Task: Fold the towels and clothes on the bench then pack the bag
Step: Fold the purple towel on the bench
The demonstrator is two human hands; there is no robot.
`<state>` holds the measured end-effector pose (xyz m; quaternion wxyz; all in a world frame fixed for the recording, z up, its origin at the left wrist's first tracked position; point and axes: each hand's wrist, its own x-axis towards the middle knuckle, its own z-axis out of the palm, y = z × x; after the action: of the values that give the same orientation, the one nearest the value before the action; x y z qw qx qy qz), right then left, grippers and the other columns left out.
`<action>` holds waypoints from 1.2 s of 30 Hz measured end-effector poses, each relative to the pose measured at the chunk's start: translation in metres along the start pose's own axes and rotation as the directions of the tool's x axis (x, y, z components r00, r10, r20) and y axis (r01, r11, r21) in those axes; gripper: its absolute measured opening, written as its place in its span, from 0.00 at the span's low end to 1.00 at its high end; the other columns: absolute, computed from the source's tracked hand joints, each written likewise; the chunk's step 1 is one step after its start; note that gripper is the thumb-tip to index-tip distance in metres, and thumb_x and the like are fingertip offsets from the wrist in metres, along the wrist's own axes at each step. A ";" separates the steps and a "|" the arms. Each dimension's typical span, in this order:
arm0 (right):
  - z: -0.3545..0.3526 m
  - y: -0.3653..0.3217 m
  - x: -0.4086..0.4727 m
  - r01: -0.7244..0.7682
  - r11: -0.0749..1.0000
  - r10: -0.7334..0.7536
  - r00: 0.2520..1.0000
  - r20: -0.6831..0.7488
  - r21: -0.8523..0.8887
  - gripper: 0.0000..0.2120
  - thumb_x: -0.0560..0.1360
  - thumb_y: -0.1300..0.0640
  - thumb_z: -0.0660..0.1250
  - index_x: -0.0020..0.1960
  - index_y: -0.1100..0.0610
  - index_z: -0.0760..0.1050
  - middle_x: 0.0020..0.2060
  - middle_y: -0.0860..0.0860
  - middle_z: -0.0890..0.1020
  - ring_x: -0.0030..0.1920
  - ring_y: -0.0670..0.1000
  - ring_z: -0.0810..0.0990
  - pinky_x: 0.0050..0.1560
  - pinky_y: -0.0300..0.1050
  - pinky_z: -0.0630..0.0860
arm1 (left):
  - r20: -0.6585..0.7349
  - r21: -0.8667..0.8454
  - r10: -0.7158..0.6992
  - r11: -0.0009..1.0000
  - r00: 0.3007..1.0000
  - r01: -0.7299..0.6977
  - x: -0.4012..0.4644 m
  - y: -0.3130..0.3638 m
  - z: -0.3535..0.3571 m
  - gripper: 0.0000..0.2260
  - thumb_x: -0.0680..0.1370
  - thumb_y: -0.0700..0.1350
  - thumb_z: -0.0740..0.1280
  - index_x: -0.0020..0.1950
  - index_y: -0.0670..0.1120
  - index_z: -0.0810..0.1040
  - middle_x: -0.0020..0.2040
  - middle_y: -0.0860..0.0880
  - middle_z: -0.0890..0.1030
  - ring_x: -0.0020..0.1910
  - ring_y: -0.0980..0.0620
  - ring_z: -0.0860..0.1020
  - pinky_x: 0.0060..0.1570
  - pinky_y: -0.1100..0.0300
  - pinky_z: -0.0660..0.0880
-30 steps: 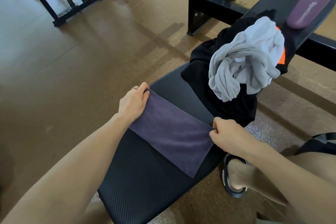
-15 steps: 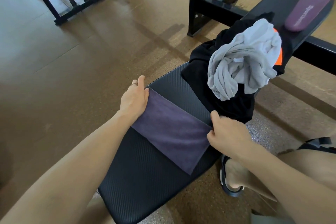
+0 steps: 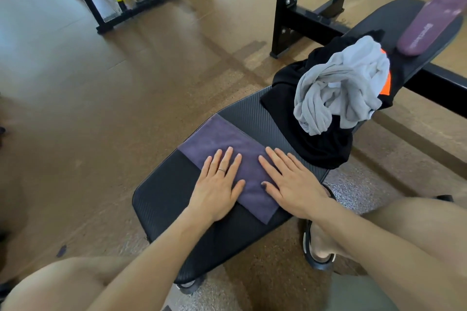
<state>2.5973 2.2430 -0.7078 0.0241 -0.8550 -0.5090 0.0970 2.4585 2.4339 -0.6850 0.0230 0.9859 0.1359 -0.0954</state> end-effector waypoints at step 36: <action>-0.017 -0.033 -0.083 0.268 0.955 -0.267 0.963 0.026 -0.125 0.44 0.57 0.59 0.82 0.72 0.55 0.74 0.70 0.55 0.75 0.71 0.56 0.74 0.71 0.55 0.70 | -0.212 0.139 0.476 0.879 0.853 -0.456 -0.122 0.016 0.021 0.09 0.81 0.43 0.64 0.60 0.44 0.78 0.64 0.46 0.82 0.65 0.51 0.80 0.70 0.57 0.70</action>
<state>2.5340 2.1869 -0.6746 -0.0200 -0.7776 -0.6252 0.0641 2.3434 2.3847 -0.6814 -0.0125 0.9935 -0.1095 0.0274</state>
